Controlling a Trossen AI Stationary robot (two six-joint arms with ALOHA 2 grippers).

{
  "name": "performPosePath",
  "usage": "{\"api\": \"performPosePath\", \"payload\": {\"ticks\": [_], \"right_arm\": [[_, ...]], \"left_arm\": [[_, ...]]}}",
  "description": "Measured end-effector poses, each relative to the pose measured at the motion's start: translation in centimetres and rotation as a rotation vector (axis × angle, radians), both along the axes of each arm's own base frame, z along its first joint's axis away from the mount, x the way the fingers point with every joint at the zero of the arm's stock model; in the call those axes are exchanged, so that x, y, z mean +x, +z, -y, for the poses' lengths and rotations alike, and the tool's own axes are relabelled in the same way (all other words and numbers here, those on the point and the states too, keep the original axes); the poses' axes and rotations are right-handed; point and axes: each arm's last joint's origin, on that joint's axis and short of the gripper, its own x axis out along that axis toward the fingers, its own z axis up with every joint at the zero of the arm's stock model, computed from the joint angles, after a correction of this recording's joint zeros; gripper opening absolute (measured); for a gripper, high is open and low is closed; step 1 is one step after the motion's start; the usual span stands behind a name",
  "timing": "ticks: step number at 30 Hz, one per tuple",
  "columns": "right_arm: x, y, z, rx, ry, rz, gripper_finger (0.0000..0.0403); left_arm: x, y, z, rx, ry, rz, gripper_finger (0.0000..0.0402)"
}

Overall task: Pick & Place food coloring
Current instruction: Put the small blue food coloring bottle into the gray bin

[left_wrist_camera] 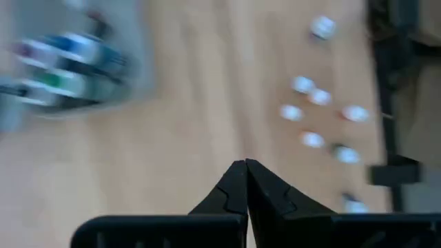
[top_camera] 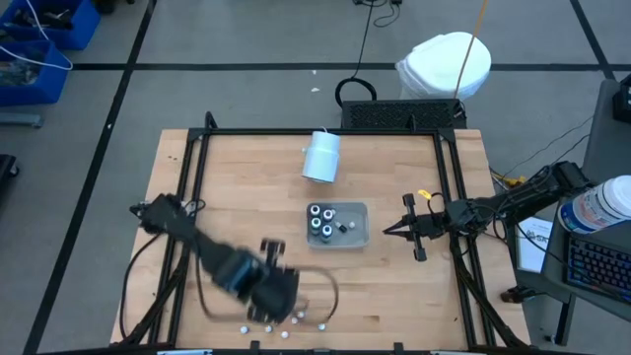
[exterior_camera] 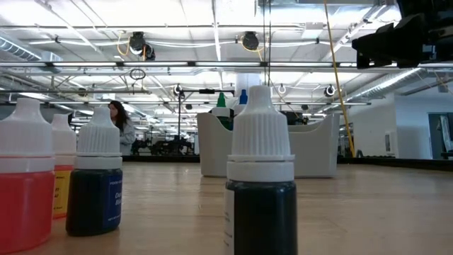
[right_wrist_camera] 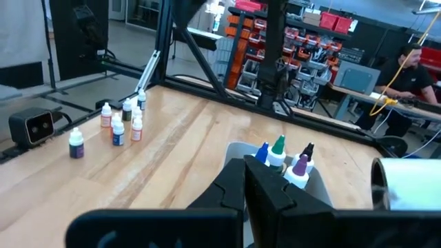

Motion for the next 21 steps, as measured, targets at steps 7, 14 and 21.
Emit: {"api": "performPosePath", "payload": {"ticks": [7, 14, 21], "right_arm": [[0.0, 0.0, 0.0, 0.011, -0.001, -0.003, 0.0000], [0.0, 0.0, 0.0, 0.055, -0.003, -0.010, 0.0000], [0.0, 0.0, 0.0, 0.059, -0.003, -0.011, 0.0000]], "left_arm": [[-3.4, -6.6, 4.5, -0.027, 0.197, -0.133, 0.0074], [-6.4, -10.7, 8.5, -0.140, 0.141, -0.151, 0.0202], [-8.3, -12.2, 9.9, -0.146, 0.174, -0.125, 0.0268]]}}
